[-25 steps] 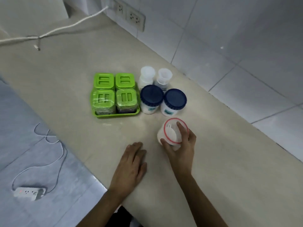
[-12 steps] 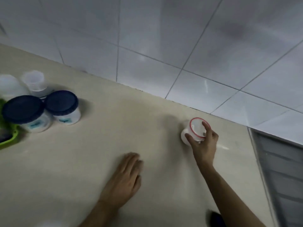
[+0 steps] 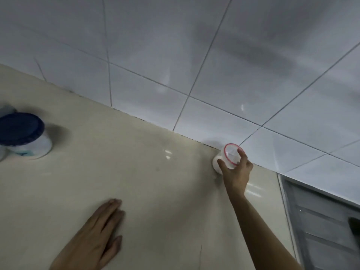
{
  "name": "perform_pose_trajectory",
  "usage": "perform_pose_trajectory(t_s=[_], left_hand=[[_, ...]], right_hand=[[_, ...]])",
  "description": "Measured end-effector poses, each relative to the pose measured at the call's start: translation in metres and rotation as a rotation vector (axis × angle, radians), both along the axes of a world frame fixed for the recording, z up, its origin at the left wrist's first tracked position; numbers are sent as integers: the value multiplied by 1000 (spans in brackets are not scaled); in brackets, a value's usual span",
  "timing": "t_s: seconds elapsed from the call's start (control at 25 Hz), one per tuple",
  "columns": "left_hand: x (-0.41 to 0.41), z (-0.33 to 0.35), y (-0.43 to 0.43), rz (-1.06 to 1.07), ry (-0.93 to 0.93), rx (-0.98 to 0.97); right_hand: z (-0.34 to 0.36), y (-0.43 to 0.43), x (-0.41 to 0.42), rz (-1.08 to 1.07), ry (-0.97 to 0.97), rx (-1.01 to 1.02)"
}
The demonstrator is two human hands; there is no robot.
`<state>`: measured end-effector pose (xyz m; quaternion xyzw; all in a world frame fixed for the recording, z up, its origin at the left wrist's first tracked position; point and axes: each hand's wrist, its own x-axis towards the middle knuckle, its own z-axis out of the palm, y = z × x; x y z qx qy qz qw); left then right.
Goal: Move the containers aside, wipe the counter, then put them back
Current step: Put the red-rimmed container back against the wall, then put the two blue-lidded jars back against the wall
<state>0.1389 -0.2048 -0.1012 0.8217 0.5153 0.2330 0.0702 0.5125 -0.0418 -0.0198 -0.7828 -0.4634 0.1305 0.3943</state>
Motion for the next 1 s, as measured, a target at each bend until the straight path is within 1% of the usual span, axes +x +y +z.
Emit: perform_pose_trajectory(t_s=[0.16, 0.24, 0.28, 0.36, 0.4, 0.48, 0.52, 0.56, 0.64, 0.72, 0.8, 0.88, 0.96, 1.0], left_hand=[[0, 0, -2, 0, 34, 13], [0, 2, -3, -4, 53, 38], [0, 3, -3, -2, 56, 45], [0, 3, -5, 1, 47, 38], [1, 5, -5, -3, 36, 33], [4, 11, -7, -2, 43, 29], [13, 12, -4, 3, 34, 39], [10, 15, -7, 31, 5, 25], [1, 24, -11, 112, -138, -37], [-33, 34, -15, 230, -239, -67], [-82, 48, -13, 348, -269, -52], [-137, 68, -1, 467, -256, 22], [-185, 89, 22, 598, -255, 117], [-205, 97, 33, 665, -277, 129]], right_hand=[[-9, 19, 7, 7, -22, 3], [-5, 26, 12, 42, -32, -47], [-3, 27, 14, 69, -67, -97], [3, 15, 12, 87, -230, -216], [6, 2, 8, 93, -339, -221], [8, -31, -19, 156, -486, -99], [6, -51, -32, 212, -503, -56], [4, -70, -60, 311, -482, -40], [0, -98, -110, 534, -446, -60], [-3, -108, -167, 752, -420, -97], [1, -103, -225, 936, -391, -128], [8, -85, -283, 1033, -392, -122], [22, -62, -336, 1046, -334, -120], [30, -48, -362, 1038, -296, -119]])
